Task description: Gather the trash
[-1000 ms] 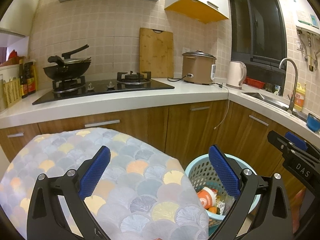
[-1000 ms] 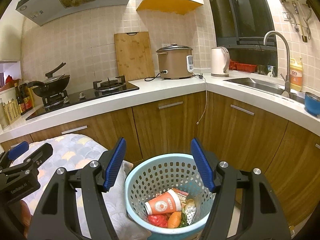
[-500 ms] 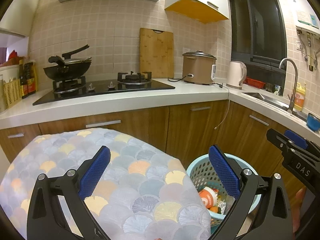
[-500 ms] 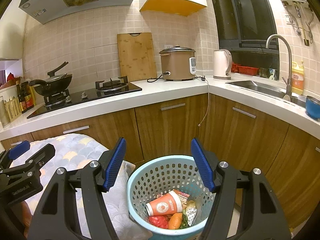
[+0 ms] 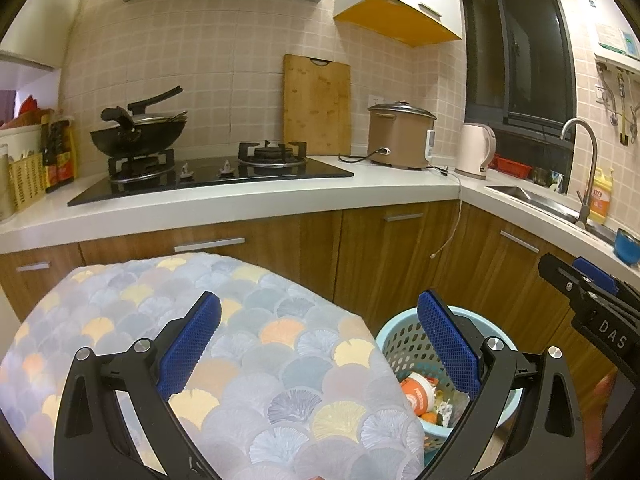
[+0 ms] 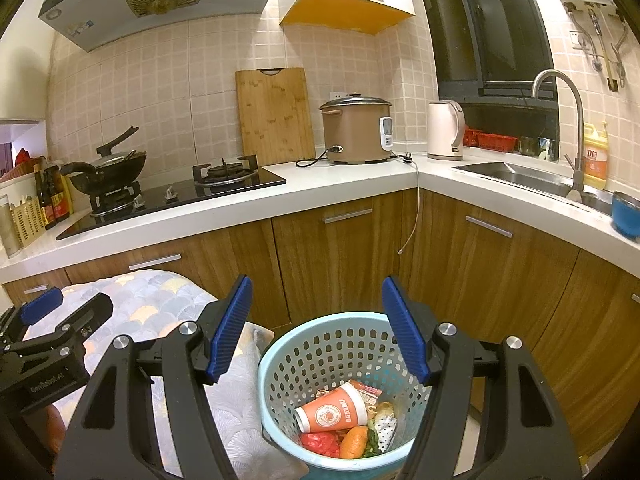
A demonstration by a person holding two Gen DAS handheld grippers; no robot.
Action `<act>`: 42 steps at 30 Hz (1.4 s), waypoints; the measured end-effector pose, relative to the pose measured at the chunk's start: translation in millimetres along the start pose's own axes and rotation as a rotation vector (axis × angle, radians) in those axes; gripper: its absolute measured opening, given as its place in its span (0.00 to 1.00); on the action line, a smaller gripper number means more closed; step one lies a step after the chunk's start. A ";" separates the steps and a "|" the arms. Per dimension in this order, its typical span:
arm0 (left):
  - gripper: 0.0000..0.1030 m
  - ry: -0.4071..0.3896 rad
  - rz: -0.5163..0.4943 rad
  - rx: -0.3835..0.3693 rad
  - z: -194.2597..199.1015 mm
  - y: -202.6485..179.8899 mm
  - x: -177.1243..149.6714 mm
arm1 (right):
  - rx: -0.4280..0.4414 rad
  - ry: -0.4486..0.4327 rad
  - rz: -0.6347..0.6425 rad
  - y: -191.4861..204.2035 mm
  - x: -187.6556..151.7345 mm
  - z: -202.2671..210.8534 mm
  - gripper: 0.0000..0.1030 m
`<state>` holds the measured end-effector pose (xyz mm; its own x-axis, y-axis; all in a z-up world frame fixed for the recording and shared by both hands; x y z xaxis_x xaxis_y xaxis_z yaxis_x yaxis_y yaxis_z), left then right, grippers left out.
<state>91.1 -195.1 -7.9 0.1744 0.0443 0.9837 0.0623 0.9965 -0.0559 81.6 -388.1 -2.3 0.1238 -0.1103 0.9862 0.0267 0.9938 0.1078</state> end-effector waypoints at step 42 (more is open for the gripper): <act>0.93 0.003 0.007 -0.010 5.3 -2.2 1.1 | -0.001 -0.003 -0.003 0.4 -3.3 3.5 0.62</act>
<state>86.0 -196.9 -5.8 0.1782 0.0511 0.9827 0.0707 0.9954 -0.0646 77.8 -387.3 -5.0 0.1207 -0.1136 0.9862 0.0286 0.9934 0.1110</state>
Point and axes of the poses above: each gripper's, at about its wrist camera, not at the fingertips, and z roughly against the way its jaws point, y to its left, x to its top, the point moved 3 cm from there along -z, roughly the way its jaws point, and after that the axes turned 13 degrees about -y, right-handed, at the moved point
